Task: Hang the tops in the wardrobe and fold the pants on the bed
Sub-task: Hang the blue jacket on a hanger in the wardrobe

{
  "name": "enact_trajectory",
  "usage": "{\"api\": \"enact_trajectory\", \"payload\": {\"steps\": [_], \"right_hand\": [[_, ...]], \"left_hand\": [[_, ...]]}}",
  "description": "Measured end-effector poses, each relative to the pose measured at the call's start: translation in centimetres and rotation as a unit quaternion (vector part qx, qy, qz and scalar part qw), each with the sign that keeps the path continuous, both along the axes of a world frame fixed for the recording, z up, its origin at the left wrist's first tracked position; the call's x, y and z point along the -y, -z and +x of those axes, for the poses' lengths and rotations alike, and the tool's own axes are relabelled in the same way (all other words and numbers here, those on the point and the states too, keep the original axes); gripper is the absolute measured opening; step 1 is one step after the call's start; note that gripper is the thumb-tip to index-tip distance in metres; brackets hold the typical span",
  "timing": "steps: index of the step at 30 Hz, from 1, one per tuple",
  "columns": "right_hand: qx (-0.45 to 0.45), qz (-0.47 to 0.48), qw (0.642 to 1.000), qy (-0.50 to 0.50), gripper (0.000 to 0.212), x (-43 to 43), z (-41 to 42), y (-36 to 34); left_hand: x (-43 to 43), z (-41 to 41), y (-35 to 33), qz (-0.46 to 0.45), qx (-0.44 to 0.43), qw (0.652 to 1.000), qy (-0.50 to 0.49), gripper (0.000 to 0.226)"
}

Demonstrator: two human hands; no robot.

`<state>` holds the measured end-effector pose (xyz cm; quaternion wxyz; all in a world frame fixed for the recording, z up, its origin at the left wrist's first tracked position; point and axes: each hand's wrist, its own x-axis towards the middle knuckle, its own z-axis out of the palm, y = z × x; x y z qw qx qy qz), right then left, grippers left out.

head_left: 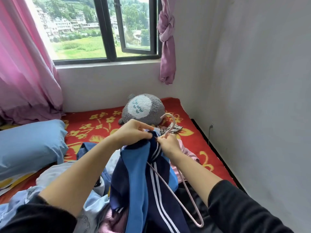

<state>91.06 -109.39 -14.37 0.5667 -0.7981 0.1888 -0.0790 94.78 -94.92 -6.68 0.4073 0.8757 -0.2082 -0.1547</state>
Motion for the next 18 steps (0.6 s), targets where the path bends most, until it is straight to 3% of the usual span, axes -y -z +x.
{"api": "enact_trajectory", "payload": {"steps": [3,6,8,10,11,13,15,18], "right_hand": [[0.038,0.067,0.997,0.016,0.044,0.3,-0.4,0.3],[0.069,0.106,0.991,-0.029,0.026,0.0,-0.8,0.5],[0.077,0.124,0.988,-0.058,0.014,-0.3,-1.2,0.4],[0.075,0.151,0.982,-0.085,0.009,-0.7,-1.8,0.0],[0.071,0.167,0.978,-0.101,0.011,-1.1,-2.3,-0.3],[0.062,0.203,0.969,-0.126,0.017,-2.0,-3.1,-0.9],[0.052,0.231,0.963,-0.131,0.005,-2.8,-3.9,-1.6],[0.031,0.306,0.945,-0.107,0.025,-2.3,-4.3,-1.5]], "left_hand": [[-1.6,-1.0,0.0,0.075,-0.037,0.996,0.035,0.048],[-2.5,-1.4,0.7,0.061,-0.089,0.991,0.077,0.036],[-2.9,-0.1,1.7,0.069,0.035,0.996,0.044,0.041],[-3.4,1.4,2.9,0.207,0.207,0.956,0.001,0.060],[-3.5,1.8,3.5,0.281,0.231,0.931,-0.003,0.065],[-3.4,2.2,4.6,0.363,0.223,0.905,0.006,0.050],[-3.1,2.2,5.5,0.336,0.255,0.907,0.010,0.023],[-2.9,2.0,5.9,0.208,0.287,0.935,0.012,0.017]]}}
